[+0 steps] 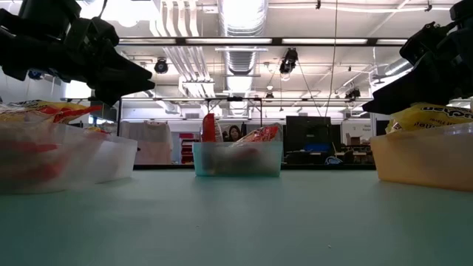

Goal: Sort Maruchan noodles
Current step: Return to Home Position

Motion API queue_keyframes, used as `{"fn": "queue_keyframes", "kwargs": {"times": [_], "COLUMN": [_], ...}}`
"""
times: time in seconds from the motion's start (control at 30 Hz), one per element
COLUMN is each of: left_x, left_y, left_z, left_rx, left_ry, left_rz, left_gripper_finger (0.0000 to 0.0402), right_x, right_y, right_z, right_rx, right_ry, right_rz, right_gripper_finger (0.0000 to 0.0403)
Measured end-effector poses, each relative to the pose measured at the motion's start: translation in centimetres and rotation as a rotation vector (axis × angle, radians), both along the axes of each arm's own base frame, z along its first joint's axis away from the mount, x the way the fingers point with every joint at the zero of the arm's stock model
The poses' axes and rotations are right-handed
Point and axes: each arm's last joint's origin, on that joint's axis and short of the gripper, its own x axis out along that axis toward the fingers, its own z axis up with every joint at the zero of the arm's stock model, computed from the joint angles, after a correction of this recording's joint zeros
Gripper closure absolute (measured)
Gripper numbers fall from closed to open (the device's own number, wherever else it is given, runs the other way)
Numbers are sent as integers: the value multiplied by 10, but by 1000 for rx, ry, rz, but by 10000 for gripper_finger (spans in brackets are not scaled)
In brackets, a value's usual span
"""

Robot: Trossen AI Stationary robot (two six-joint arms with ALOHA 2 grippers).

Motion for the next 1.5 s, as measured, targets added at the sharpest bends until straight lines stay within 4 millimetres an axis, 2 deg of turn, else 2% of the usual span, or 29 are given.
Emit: {"fn": "queue_keyframes", "kwargs": {"times": [0.23,0.33,0.73,0.97,1.5], "left_x": [-1,-5,-34,-54,-80], "left_y": [0,0,-2,-2,-3], "left_z": [1,7,40,54,66], "left_rx": [0,2,13,19,27], "left_ry": [-1,-56,-336,-495,-678], "left_rz": [-2,-3,-2,-1,-2], "left_gripper_finger": [243,243,243,243,243], "right_x": [0,-1,-17,-24,-39], "right_y": [0,0,-6,-8,-13], "right_z": [0,3,34,43,57], "right_rx": [1,8,104,135,192], "right_ry": [-2,-22,-308,-398,-567], "right_rz": [0,1,0,0,0], "right_gripper_finger": [179,179,179,179,179]}}
